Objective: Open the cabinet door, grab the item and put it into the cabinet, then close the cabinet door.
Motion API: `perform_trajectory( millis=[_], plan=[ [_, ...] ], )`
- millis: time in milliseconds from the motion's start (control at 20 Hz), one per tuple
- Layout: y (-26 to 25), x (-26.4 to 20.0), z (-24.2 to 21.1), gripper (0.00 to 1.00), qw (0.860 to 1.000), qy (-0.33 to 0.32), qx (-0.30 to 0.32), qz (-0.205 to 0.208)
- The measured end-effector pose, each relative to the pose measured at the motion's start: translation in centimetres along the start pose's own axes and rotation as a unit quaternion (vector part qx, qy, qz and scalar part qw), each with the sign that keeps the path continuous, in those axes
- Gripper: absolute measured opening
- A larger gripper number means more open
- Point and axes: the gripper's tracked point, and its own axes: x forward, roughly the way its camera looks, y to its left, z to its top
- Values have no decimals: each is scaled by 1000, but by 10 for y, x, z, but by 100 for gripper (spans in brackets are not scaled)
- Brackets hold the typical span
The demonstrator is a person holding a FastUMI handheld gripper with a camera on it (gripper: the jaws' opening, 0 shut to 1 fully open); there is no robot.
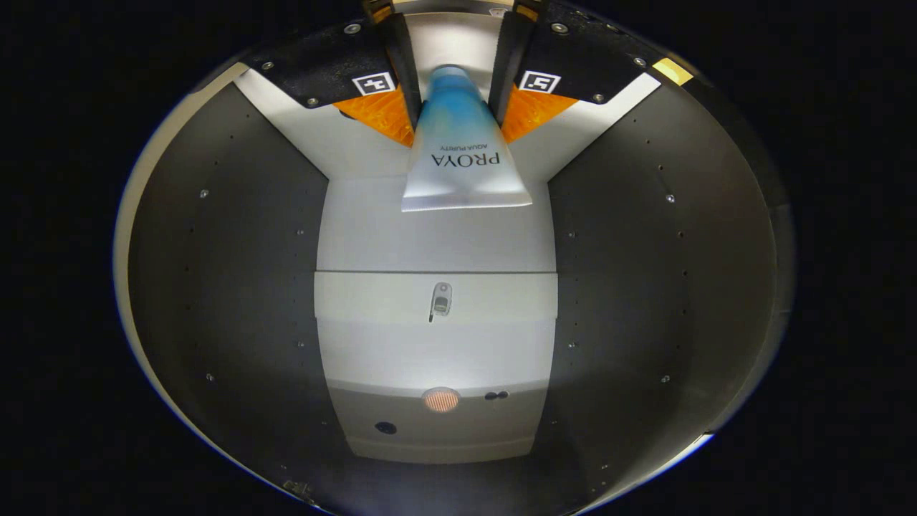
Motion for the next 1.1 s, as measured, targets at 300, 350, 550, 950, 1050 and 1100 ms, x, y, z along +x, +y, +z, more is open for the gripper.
perform_trajectory(
  millis=[300,350,550,950,1050,1100],
  plan=[
    [-3,0,-6,52,1000,1,5,0],
    [-2,0,-6,53,1000,4,7,-3],
    [1,-11,7,86,1000,-15,-2,-5],
    [15,-67,34,94,999,-52,-4,7],
    [17,-90,37,94,999,-51,-1,9],
    [17,-104,36,94,999,-48,5,9]
  ],
)
